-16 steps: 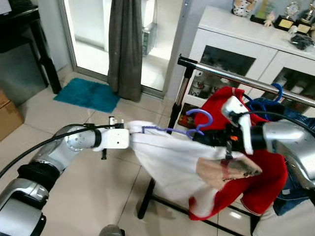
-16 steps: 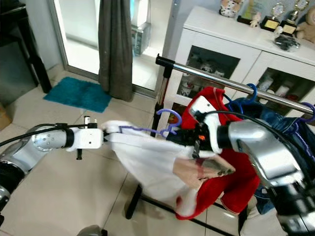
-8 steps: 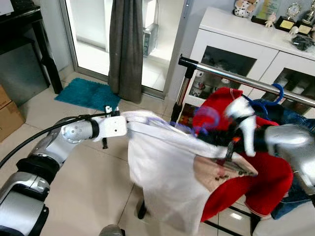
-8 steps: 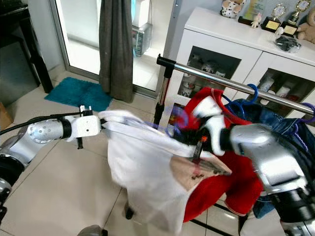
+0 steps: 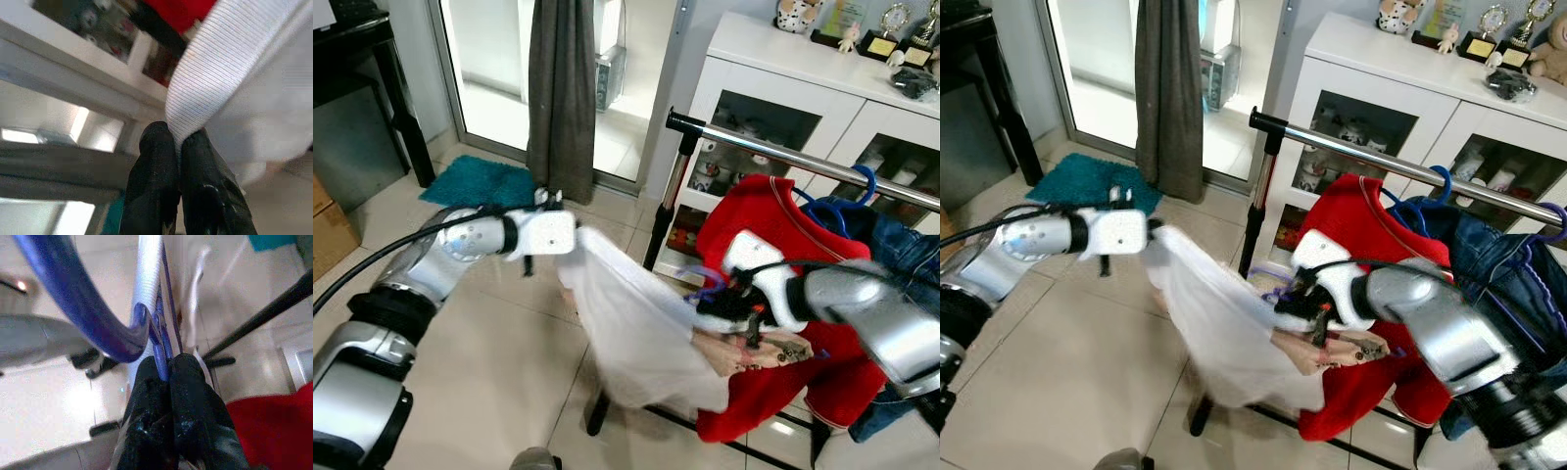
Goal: Hang hanger
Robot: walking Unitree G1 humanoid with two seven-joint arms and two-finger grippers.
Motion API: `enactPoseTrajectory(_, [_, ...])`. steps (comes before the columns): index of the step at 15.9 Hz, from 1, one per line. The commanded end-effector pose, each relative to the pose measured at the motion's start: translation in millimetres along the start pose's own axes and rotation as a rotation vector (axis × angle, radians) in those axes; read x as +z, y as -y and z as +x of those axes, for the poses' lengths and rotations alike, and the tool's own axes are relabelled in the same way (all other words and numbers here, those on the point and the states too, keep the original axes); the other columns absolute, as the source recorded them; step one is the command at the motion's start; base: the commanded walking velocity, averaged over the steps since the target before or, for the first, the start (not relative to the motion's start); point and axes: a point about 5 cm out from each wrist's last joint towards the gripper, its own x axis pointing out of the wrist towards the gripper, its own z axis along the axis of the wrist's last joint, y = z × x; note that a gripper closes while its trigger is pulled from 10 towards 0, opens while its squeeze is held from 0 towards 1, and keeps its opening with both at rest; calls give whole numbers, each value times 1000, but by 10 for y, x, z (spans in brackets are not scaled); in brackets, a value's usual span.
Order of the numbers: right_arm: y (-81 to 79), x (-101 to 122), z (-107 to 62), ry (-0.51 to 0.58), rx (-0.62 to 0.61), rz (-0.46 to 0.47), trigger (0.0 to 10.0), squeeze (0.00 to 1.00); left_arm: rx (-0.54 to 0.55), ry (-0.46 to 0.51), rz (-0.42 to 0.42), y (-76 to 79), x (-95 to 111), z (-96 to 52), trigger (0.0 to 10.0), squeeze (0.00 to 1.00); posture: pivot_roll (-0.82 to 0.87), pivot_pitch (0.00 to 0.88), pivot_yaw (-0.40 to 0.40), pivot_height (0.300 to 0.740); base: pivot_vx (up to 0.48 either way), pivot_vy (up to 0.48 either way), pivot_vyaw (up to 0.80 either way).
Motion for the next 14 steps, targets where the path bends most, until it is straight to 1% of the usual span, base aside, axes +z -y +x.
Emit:
enactPoseTrajectory(1, [41,-59,-223,6,-6,42,0,0,1,-90,-16,-5,-188,-116,0,0,-18,0,-122,740,0,0,0])
enactPoseTrajectory(3, [38,-92,-345,17,3,63,0,0,-11,-126,-34,46,-293,-165,0,0,-18,0,-122,740,0,0,0])
enactPoseTrajectory(4, [60,-183,-522,23,-15,116,0,0,2,-154,-72,66,-412,-263,0,0,-30,0,-109,740,0,0,0])
enactPoseTrajectory(5, [67,-204,-568,37,-22,139,0,0,7,-166,-86,73,-453,-297,0,0,-30,0,-109,740,0,0,0])
enactPoseTrajectory(6, [54,-207,-641,120,-13,195,0,0,22,-202,-137,116,-573,-366,0,0,-29,0,-108,740,0,0,0])
enactPoseTrajectory(7, [43,-177,-650,166,-6,211,0,0,19,-221,-146,154,-618,-379,0,0,-29,0,-107,740,0,0,0])
enactPoseTrajectory(8, [35,-121,-648,236,0,234,0,0,13,-226,-161,213,-648,-373,0,0,-29,0,-107,740,0,0,0])
enactPoseTrajectory(9, [46,-83,-615,286,-15,253,0,0,-5,-188,-176,286,-612,-317,0,0,-28,0,-105,740,0,0,0])
enactPoseTrajectory(10, [94,-85,-563,298,-68,268,0,0,-29,-140,-180,357,-546,-240,0,0,-28,0,-105,740,0,0,0])
enactPoseTrajectory(11, [118,-84,-537,301,-96,278,0,0,-41,-119,-175,385,-511,-206,0,0,-28,0,-100,740,0,0,0])
enactPoseTrajectory(12, [171,-64,-457,319,-162,309,0,0,-66,-27,-170,444,-354,-87,0,0,-26,0,-101,740,0,0,0])
enactPoseTrajectory(13, [188,-42,-414,339,-191,333,0,0,-75,32,-167,469,-245,-17,0,0,-25,0,-101,740,0,0,0])
enactPoseTrajectory(14, [205,3,-327,382,-232,372,0,0,-73,132,-172,490,-29,104,0,0,-24,0,-102,740,0,0,0])
